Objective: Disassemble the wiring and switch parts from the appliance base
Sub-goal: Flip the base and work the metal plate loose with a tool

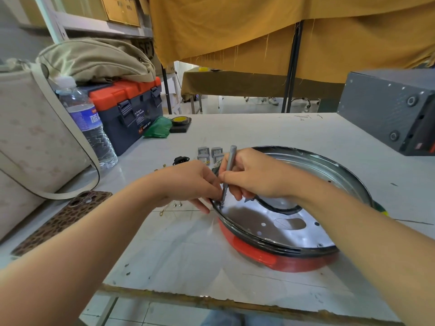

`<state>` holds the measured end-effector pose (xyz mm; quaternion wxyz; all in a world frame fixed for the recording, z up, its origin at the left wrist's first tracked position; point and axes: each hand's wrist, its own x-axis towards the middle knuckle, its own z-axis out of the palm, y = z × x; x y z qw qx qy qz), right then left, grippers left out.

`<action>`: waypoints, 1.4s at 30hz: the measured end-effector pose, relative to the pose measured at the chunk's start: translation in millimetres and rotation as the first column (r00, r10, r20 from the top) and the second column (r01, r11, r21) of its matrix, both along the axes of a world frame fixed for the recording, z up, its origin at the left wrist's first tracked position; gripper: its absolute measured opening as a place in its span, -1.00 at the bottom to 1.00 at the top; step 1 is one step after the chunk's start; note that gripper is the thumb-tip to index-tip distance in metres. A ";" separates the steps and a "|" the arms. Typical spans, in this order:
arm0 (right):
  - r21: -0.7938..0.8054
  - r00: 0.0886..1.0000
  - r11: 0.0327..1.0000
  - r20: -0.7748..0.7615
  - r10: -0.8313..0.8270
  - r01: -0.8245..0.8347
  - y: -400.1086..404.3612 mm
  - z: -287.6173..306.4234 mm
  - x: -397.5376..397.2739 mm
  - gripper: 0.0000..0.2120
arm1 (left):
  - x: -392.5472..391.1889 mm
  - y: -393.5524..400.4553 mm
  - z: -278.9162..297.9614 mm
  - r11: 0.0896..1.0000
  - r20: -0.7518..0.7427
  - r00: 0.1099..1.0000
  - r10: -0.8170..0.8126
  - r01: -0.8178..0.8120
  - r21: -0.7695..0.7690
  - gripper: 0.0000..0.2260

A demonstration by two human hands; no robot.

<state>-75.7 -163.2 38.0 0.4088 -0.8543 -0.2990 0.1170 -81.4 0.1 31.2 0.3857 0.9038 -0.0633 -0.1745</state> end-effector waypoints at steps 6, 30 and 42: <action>0.090 1.000 0.996 0.008 0.014 -0.015 -5.7 -4.6 2.3 -0.75 | 0.6 -2.3 0.9 1.000 -0.013 1.000 0.019 -0.019 0.013 -0.88; 0.122 1.000 0.992 0.013 0.016 -0.017 -7.8 -6.7 4.5 -0.71 | 2.5 -6.8 7.9 0.998 -0.080 0.997 0.016 -0.010 0.065 -0.84; 0.092 0.998 0.996 -0.063 0.020 -0.014 -7.6 -9.7 7.6 -0.77 | 4.0 -6.8 7.5 0.998 -0.069 0.998 0.003 0.001 0.066 -0.91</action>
